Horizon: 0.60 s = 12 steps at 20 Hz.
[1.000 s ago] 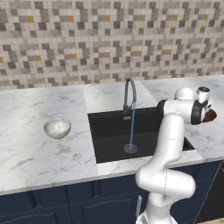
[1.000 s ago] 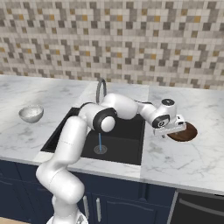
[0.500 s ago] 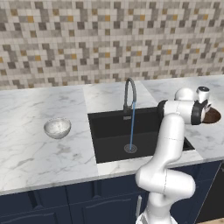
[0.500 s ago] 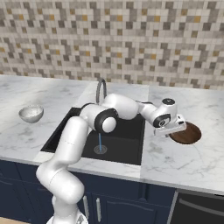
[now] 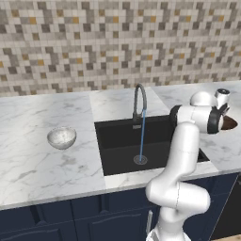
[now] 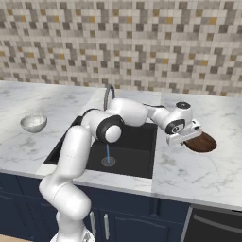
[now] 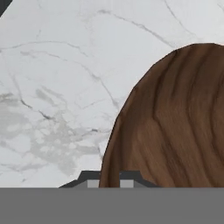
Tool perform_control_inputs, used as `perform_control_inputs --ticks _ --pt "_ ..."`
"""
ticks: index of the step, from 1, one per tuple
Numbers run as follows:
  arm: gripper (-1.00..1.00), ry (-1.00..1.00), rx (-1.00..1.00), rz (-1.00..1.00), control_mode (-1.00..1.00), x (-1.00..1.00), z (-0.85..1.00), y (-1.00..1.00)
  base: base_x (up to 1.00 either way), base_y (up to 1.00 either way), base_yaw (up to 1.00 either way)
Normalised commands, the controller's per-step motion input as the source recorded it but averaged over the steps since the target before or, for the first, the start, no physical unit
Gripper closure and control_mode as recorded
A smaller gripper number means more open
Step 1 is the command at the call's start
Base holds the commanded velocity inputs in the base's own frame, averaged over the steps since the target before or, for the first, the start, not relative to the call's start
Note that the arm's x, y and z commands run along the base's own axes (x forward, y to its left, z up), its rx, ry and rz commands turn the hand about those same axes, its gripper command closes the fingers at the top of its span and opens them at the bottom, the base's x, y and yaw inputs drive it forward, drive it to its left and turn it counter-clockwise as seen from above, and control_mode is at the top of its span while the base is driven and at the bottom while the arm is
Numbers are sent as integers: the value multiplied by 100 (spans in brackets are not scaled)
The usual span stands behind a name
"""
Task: Rinse each bowl for a few seconds and place them down in the sink or on the counter.
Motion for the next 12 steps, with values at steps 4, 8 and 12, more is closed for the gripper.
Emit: perform_control_inputs --ticks 4,8,12 --pt "100 0 -5 18 -100 -14 37 14 0 0 0" --pt "100 0 -5 18 -100 -10 35 21 0 0 0" --pt "100 1 -6 18 -100 -12 33 26 0 0 0"
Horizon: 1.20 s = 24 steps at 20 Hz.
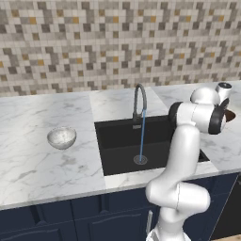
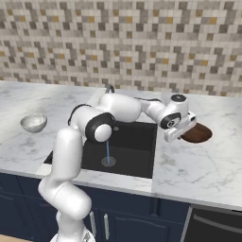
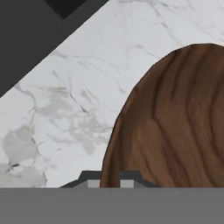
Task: Rinse each bowl for a few seconds and place them down in the sink or on the counter.
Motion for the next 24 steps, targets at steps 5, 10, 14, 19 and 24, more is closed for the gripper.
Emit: perform_control_inputs --ticks 5,10,14,19,24 --pt "100 2 -7 16 -100 -16 30 31 0 0 0" --pt "100 2 -6 13 -100 -22 20 37 0 0 0" --pt "100 2 -6 11 -100 -28 2 43 0 0 0" --pt "100 4 -5 11 -100 -28 0 44 0 0 0" --pt "100 3 -4 10 -100 -29 0 46 0 0 0"
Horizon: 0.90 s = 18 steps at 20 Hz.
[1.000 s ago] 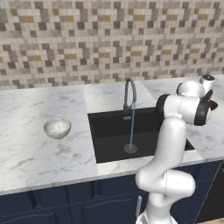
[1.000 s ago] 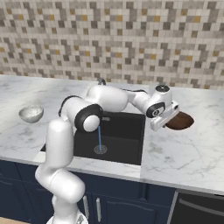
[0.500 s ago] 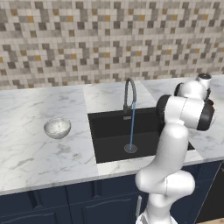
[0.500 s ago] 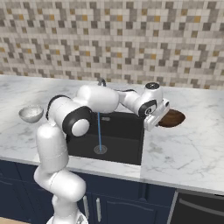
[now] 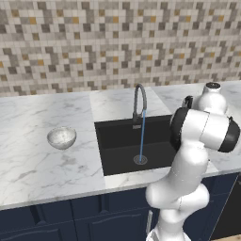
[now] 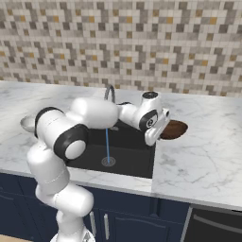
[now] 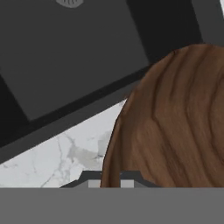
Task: Rinse each bowl for a few seconds and place them down in the sink or on the counter.
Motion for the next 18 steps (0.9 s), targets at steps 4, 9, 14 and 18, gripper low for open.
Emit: perform_control_inputs --ticks 4,9,14,18 --pt "100 2 -5 9 -100 -31 0 47 0 0 0" --pt "100 2 -4 9 -100 -29 0 48 0 0 0" --pt "100 0 -2 10 -100 -22 -1 50 0 0 0" --pt "100 1 2 12 -100 -8 0 39 0 0 0"
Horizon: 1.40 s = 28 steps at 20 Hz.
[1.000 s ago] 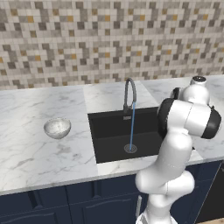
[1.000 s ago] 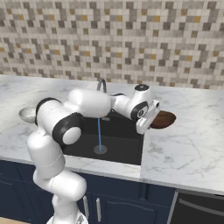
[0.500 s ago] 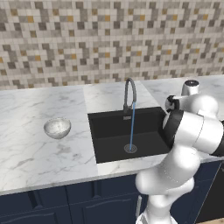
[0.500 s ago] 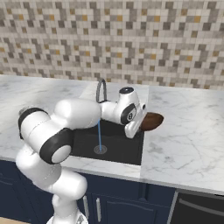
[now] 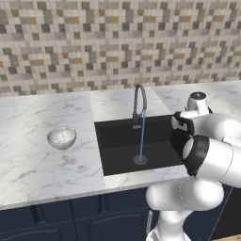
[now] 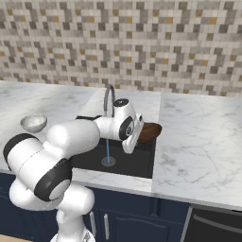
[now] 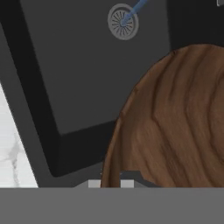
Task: Rinse each bowl for a few seconds and place them down in the sink or on the counter.
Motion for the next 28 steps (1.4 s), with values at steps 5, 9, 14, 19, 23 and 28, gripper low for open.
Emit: perform_control_inputs --ticks 5,9,14,19,23,28 --pt "100 2 7 13 -100 0 0 32 0 0 0" --pt "100 5 11 11 -100 0 1 30 0 0 0" --pt "100 7 11 9 -100 3 0 35 0 0 0" --pt "100 2 5 7 -100 0 0 40 0 0 0" --pt "100 -4 -3 3 -100 -3 0 47 0 0 0" --pt "100 -2 -2 2 -100 0 -1 43 0 0 0"
